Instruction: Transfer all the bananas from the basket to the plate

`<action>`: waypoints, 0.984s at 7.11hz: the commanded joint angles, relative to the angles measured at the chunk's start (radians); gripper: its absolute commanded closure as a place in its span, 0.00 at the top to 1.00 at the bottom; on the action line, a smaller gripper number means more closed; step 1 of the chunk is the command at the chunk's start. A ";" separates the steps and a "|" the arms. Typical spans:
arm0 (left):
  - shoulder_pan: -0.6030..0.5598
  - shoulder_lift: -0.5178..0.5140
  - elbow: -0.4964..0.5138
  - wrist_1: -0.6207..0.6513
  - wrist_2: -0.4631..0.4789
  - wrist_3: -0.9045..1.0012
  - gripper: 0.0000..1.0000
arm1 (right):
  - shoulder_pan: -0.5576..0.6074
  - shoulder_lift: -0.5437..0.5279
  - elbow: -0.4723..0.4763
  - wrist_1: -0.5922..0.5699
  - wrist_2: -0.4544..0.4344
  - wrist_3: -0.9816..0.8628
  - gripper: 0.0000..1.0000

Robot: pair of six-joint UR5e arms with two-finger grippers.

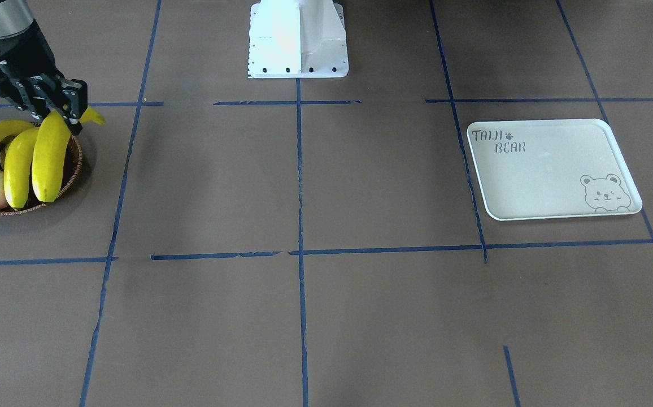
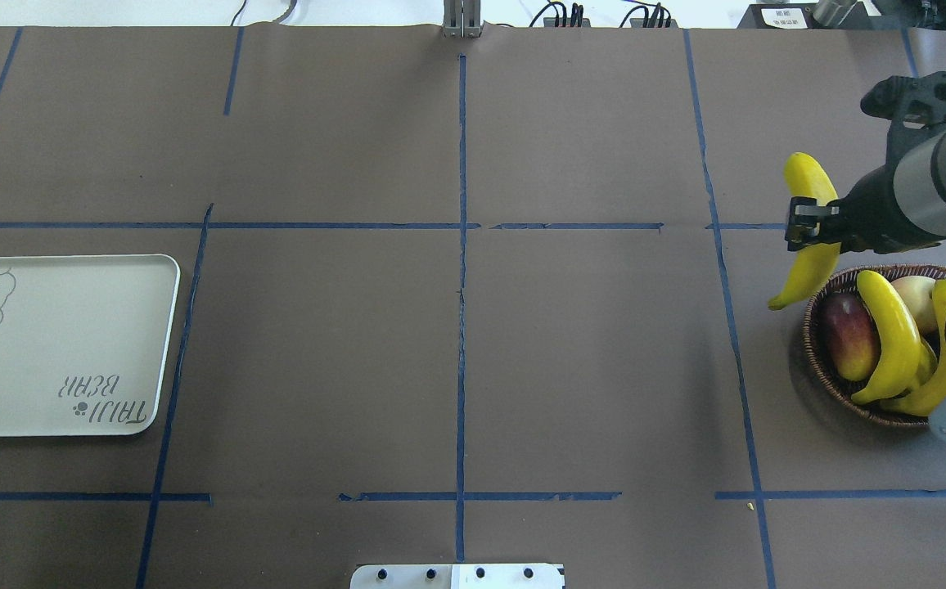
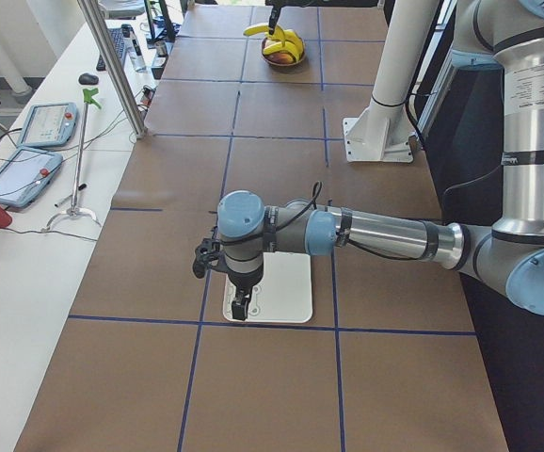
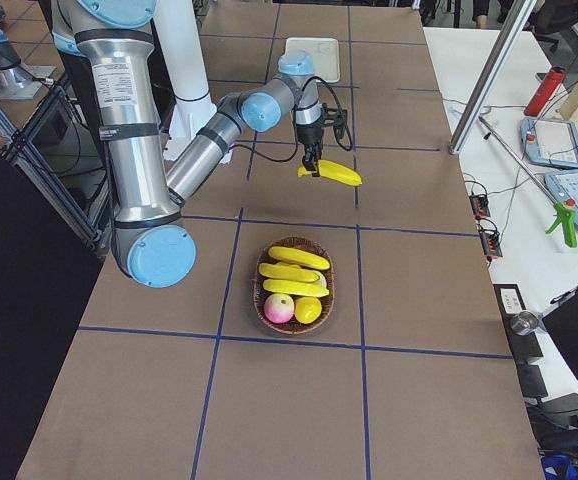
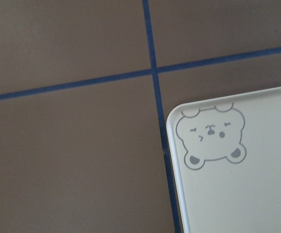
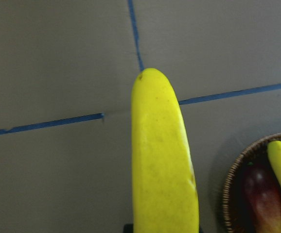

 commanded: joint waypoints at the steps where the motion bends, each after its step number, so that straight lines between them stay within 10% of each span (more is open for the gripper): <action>1: 0.035 -0.061 0.013 -0.039 -0.131 -0.025 1.00 | -0.036 0.150 -0.061 0.020 0.074 -0.068 0.00; 5: 0.200 -0.198 -0.009 -0.094 -0.315 -0.410 1.00 | -0.131 0.161 -0.200 0.539 0.101 0.132 0.01; 7: 0.278 -0.253 -0.001 -0.213 -0.317 -0.523 1.00 | -0.239 0.163 -0.300 0.831 -0.039 0.098 0.01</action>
